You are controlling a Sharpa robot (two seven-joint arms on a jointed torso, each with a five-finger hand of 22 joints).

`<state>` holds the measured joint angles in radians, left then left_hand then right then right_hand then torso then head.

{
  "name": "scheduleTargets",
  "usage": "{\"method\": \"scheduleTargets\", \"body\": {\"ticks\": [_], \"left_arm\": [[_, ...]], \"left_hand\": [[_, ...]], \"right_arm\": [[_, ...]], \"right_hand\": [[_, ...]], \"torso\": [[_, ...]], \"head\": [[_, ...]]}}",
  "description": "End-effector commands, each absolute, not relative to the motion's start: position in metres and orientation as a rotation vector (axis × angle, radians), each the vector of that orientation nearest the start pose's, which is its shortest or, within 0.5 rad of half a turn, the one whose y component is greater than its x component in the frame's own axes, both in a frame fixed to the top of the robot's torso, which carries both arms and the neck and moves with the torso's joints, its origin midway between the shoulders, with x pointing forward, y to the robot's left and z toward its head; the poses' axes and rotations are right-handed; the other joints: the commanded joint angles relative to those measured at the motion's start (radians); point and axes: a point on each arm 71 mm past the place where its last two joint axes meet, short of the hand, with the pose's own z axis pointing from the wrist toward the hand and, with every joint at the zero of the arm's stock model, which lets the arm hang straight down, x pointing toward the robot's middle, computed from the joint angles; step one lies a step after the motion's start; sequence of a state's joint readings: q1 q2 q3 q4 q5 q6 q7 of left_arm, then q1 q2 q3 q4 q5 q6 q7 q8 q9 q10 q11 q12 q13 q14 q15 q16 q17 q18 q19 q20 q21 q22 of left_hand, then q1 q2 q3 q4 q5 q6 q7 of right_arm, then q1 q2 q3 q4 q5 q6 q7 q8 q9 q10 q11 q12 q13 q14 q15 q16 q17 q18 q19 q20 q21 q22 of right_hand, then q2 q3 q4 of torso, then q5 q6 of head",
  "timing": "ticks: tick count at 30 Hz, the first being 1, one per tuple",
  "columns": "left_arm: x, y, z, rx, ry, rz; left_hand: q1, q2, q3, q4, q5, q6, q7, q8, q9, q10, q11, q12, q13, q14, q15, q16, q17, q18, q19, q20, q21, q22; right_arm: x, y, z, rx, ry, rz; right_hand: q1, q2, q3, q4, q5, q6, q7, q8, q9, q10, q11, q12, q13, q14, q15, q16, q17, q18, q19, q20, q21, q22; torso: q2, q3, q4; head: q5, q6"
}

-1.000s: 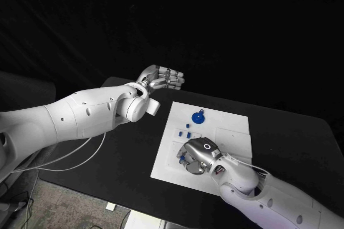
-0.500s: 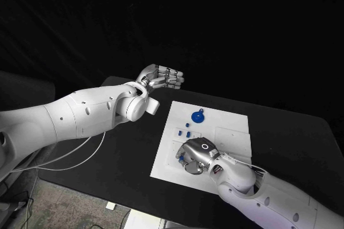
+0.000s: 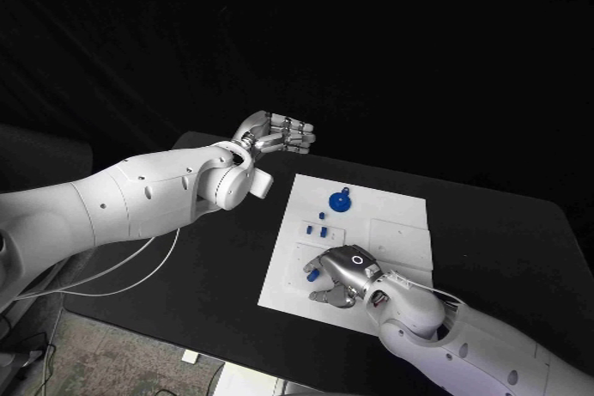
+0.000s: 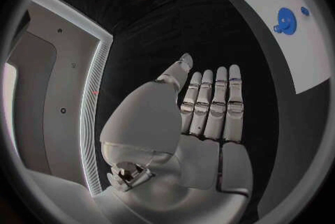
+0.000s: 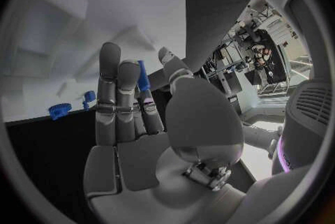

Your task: Assemble the parts on the task board

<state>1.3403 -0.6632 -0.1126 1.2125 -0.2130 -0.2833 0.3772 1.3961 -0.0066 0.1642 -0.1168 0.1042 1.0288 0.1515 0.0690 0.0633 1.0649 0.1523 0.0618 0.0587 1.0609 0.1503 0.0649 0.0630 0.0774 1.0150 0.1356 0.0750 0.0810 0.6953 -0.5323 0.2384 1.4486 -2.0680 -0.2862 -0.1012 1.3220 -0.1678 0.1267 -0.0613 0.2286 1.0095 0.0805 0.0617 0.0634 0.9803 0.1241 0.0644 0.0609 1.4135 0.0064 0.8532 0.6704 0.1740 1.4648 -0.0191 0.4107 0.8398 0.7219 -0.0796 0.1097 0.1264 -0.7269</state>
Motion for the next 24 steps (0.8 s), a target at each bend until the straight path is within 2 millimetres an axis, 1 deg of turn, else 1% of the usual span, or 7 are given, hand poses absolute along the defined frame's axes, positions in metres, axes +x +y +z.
{"method": "scheduleTargets", "body": {"ticks": [1, 6, 14, 20, 22, 23, 24], "left_arm": [[0.558, 0.204, -0.142, -0.776, 1.424, -1.393], [0.558, 0.206, -0.142, -0.778, 1.424, -1.390], [0.558, 0.210, -0.142, -0.781, 1.421, -1.383], [0.558, 0.212, -0.142, -0.783, 1.420, -1.379], [0.558, 0.213, -0.142, -0.783, 1.419, -1.377], [0.558, 0.214, -0.142, -0.783, 1.418, -1.377], [0.558, 0.215, -0.142, -0.783, 1.417, -1.376]], "left_hand": [[-0.002, 0.007, -0.008, -0.001, 0.005, -0.009, -0.001, -0.002, -0.001, -0.011, -0.001, 0.000, -0.001, -0.006, 0.002, -0.005, -0.001, 0.012, 0.006, 0.001, 0.004, -0.001], [0.000, 0.007, -0.008, -0.001, 0.008, -0.010, -0.001, -0.002, -0.001, -0.012, 0.000, 0.000, -0.001, -0.007, 0.002, -0.005, -0.001, 0.012, 0.006, 0.001, 0.004, -0.002], [0.000, 0.007, -0.008, -0.001, 0.008, -0.010, -0.001, -0.002, -0.001, -0.012, 0.000, 0.000, -0.001, -0.007, 0.002, -0.005, -0.001, 0.012, 0.006, 0.001, 0.004, -0.002], [0.000, 0.007, -0.008, 0.000, 0.007, -0.010, -0.001, -0.002, -0.001, -0.011, 0.000, 0.000, -0.001, -0.006, 0.002, -0.005, -0.001, 0.013, 0.006, 0.001, 0.004, -0.002], [0.000, 0.007, -0.008, 0.000, 0.007, -0.010, -0.001, -0.002, -0.001, -0.011, 0.000, 0.000, -0.001, -0.006, 0.002, -0.005, -0.001, 0.013, 0.006, 0.001, 0.004, -0.002], [0.000, 0.007, -0.008, 0.000, 0.007, -0.010, -0.001, -0.002, -0.001, -0.011, 0.000, 0.000, -0.001, -0.006, 0.002, -0.005, -0.001, 0.013, 0.006, 0.001, 0.004, -0.002], [0.000, 0.007, -0.008, 0.000, 0.007, -0.010, -0.001, -0.002, -0.001, -0.011, -0.001, 0.000, -0.001, -0.006, 0.002, -0.005, -0.001, 0.013, 0.006, 0.001, 0.004, -0.002]], "right_arm": [[0.402, -0.068, -0.299, -0.420, 1.553, 0.804], [0.401, -0.072, -0.290, -0.371, 1.499, 0.835], [0.404, -0.082, -0.265, -0.270, 1.432, 0.892], [0.415, -0.107, -0.246, -0.119, 1.468, 0.913], [0.419, -0.118, -0.242, -0.078, 1.491, 0.908], [0.422, -0.125, -0.240, -0.045, 1.505, 0.909], [0.424, -0.132, -0.239, -0.011, 1.522, 0.909]], "right_hand": [[0.036, -0.023, -0.020, 0.071, -0.007, -0.020, -0.004, 0.001, -0.001, -0.030, 0.005, -0.004, -0.003, -0.004, 0.005, 0.006, -0.009, 0.026, 0.041, 0.009, -0.003, -0.015], [0.060, -0.037, -0.019, 0.109, -0.016, -0.027, -0.001, 0.000, -0.002, -0.020, 0.004, -0.005, -0.003, -0.005, 0.004, 0.011, -0.017, 0.025, 0.042, 0.008, 0.004, -0.029], [0.039, -0.016, -0.008, 0.070, -0.009, -0.008, 0.012, 0.000, -0.001, 0.019, -0.005, -0.005, -0.003, -0.003, -0.002, 0.013, -0.022, 0.018, 0.041, 0.003, 0.018, -0.043], [-0.019, 0.069, 0.073, -0.046, -0.013, 0.037, 0.039, 0.001, -0.001, 0.218, -0.055, 0.014, -0.001, 0.007, -0.036, 0.010, -0.021, -0.005, 0.042, -0.025, 0.033, -0.046], [-0.049, 0.074, 0.120, -0.067, -0.021, 0.057, 0.036, 0.001, 0.000, 0.313, -0.081, 0.016, 0.003, 0.014, -0.052, 0.009, -0.019, -0.018, 0.042, -0.040, 0.043, -0.042], [-0.063, 0.071, 0.121, -0.069, -0.016, 0.074, 0.025, 0.004, 0.001, 0.401, -0.111, 0.048, 0.018, 0.019, -0.069, 0.012, -0.016, -0.026, 0.044, -0.051, 0.049, -0.039], [-0.078, 0.066, 0.113, -0.072, 0.013, 0.088, 0.018, 0.003, 0.002, 0.447, -0.126, 0.063, 0.032, 0.020, -0.080, 0.013, -0.011, -0.038, 0.043, -0.064, 0.058, -0.034]], "torso": [[0.000, 0.0000, -0.0002], [0.000, 0.0007, -0.0005], [-0.001, 0.0001, -0.0030], [-0.002, 0.0009, -0.0049], [-0.003, 0.0016, -0.0070], [-0.004, 0.0017, -0.0079], [-0.004, 0.0023, -0.0097]], "head": [[-0.004, -0.003], [-0.009, -0.002], [-0.029, 0.003], [-0.055, 0.007], [-0.066, 0.010], [-0.072, 0.010], [-0.078, 0.010]]}}
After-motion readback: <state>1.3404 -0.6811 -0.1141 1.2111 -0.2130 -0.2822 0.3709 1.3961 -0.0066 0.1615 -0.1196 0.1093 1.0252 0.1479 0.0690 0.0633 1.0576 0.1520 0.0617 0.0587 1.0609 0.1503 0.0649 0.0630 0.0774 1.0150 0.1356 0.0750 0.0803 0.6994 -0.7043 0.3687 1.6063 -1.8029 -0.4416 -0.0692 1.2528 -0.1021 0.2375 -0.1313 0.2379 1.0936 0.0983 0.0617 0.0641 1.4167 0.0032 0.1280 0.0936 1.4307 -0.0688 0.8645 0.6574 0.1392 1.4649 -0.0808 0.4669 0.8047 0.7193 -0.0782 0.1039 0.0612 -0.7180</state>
